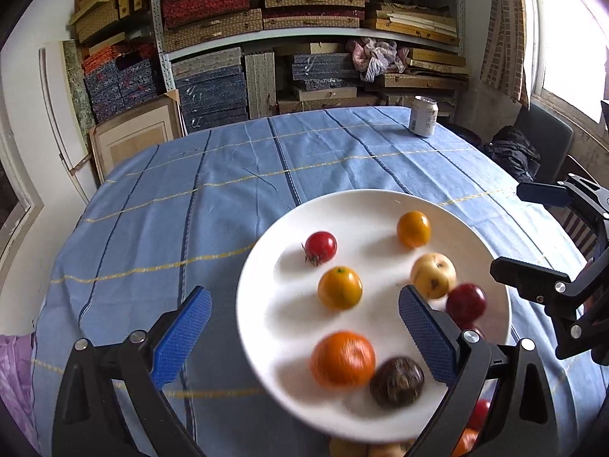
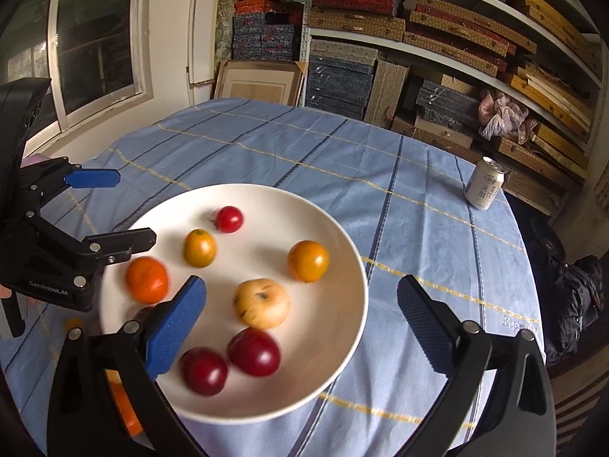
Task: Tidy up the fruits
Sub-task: 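Move both open grippers back to the fruit pile, then grasp the pale yellow round fruit with the right gripper while the left gripper grasps the speckled pale fruit, then carry both pale fruits onto the white plate and open both grippers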
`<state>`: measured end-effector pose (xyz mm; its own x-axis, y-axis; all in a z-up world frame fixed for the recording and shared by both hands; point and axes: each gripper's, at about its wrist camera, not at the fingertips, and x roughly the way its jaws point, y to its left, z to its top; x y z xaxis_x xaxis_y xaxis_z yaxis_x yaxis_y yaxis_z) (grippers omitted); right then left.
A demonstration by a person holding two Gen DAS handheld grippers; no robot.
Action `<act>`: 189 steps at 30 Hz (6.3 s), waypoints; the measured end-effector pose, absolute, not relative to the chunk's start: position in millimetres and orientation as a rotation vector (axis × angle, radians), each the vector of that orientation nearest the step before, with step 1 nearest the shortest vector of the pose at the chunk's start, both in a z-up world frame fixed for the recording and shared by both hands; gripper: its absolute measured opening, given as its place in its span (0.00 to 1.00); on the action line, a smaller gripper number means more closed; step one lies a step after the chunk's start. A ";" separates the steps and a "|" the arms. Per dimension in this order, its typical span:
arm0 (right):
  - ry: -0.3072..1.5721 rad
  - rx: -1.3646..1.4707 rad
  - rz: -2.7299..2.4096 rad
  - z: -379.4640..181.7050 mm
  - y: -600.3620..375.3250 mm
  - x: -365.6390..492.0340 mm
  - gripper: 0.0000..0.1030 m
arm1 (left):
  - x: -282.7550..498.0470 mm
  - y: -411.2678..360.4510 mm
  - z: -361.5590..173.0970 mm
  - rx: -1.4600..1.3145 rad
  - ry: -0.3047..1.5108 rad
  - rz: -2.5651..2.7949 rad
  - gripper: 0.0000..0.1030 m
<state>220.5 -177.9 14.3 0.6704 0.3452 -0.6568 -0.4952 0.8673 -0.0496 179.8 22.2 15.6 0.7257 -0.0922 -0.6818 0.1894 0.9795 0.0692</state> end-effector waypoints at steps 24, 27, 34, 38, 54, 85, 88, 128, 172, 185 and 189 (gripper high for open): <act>0.763 -0.194 0.719 -45.7 -146.8 15.9 0.96 | 21.7 51.2 -8.2 0.118 0.676 -0.137 0.97; 0.798 -0.200 0.724 -56.3 -141.3 14.2 0.96 | 19.5 57.8 -14.5 0.129 0.674 -0.110 0.97; 0.860 -0.184 0.692 -72.3 -130.3 22.3 0.88 | 17.4 48.1 -29.7 0.180 0.712 -0.218 0.97; 0.875 -0.193 0.666 -75.5 -129.9 20.9 0.68 | 20.5 36.8 -40.2 0.230 0.726 -0.255 0.97; 0.840 -0.190 0.646 -61.6 -151.2 3.6 0.44 | 36.1 14.3 -56.3 0.257 0.753 -0.306 0.97; 0.834 -0.137 0.593 -52.5 -181.2 7.0 0.44 | 49.8 8.9 -67.1 0.198 0.829 -0.345 0.43; 0.805 -0.129 0.593 -45.8 -184.6 6.0 0.44 | 47.3 5.5 -66.5 0.197 0.827 -0.371 0.43; 0.711 -0.202 0.478 -27.0 -189.0 24.3 0.43 | 15.6 -3.3 -20.7 0.198 0.712 -0.379 0.43; 0.781 -0.140 0.407 -35.7 -207.0 260.2 0.43 | 217.0 42.9 -23.2 0.108 0.809 -0.167 0.43; 0.825 -0.182 0.429 -51.4 -193.1 266.2 0.44 | 220.5 40.1 -34.6 0.114 0.831 -0.156 0.43; 0.814 -0.188 0.435 -50.3 -190.9 265.1 0.51 | 217.8 39.4 -32.2 0.118 0.796 -0.151 0.53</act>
